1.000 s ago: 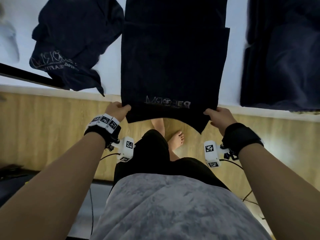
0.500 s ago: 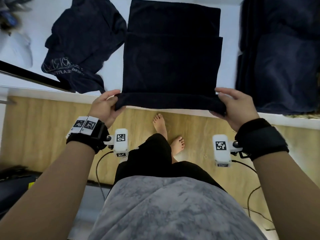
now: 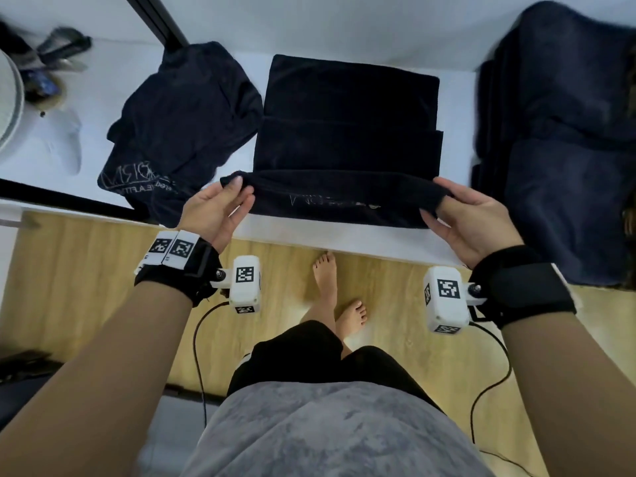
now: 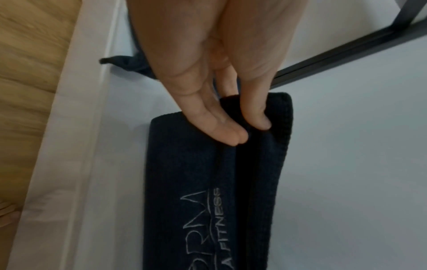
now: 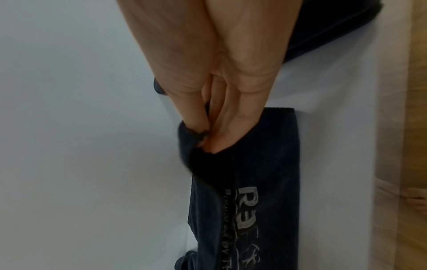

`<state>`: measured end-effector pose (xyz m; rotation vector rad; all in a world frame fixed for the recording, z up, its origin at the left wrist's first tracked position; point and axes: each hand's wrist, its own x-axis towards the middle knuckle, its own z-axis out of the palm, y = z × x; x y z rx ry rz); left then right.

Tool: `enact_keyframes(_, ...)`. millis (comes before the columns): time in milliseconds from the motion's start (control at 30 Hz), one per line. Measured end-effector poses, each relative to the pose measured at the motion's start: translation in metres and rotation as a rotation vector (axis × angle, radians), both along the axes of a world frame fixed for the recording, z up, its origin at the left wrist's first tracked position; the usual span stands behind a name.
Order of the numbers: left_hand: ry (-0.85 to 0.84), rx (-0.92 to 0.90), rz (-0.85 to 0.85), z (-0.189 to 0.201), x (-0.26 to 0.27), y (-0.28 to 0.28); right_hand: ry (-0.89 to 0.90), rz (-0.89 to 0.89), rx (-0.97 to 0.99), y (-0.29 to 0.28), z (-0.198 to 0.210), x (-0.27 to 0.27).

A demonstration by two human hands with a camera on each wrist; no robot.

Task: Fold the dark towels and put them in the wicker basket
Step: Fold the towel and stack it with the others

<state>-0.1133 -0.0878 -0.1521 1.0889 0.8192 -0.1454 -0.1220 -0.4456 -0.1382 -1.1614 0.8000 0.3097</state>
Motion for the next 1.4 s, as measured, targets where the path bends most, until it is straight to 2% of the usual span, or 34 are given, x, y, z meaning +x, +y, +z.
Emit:
enact_keyframes(167,0.018,0.179,-0.065,0.002,0.040,0.000,0.009,-0.097,-0.050,0.004,0.006,0.032)
enact_keyframes(267,0.004,0.300,-0.113,0.001,0.069,-0.001,0.034,-0.058,-0.156,0.003,0.004,0.054)
enact_keyframes(433,-0.013,0.295,-0.127,-0.002,0.124,-0.001,0.036,0.057,-0.504,0.001,-0.009,0.091)
enact_keyframes(633,-0.070,0.239,-0.173,-0.013,0.184,-0.007,0.020,0.055,-0.766,0.000,-0.023,0.141)
enact_keyframes(767,-0.078,0.383,-0.215,-0.025,0.219,-0.014,0.048,0.055,-0.887,-0.001,-0.039,0.177)
enact_keyframes(833,-0.077,0.527,-0.288,-0.033,0.233,-0.017,0.085,0.096,-0.926,-0.001,-0.049,0.193)
enact_keyframes(1000,0.017,0.900,-0.529,-0.054,0.257,-0.022,0.157,0.344,-0.945,-0.003,-0.072,0.218)
enact_keyframes(1133,0.109,0.994,-0.709,-0.059,0.271,-0.028,0.115,0.359,-0.950,-0.006,-0.079,0.231)
enact_keyframes(1200,0.121,1.043,-0.741,-0.061,0.275,-0.031,0.105,0.354,-0.972,-0.006,-0.080,0.236)
enact_keyframes(1333,-0.017,1.155,-0.774,-0.064,0.281,-0.039,0.110,0.375,-1.012,-0.006,-0.083,0.246)
enact_keyframes(1400,-0.033,1.161,-0.773,-0.066,0.283,-0.041,0.146,0.387,-1.027,-0.006,-0.083,0.247)
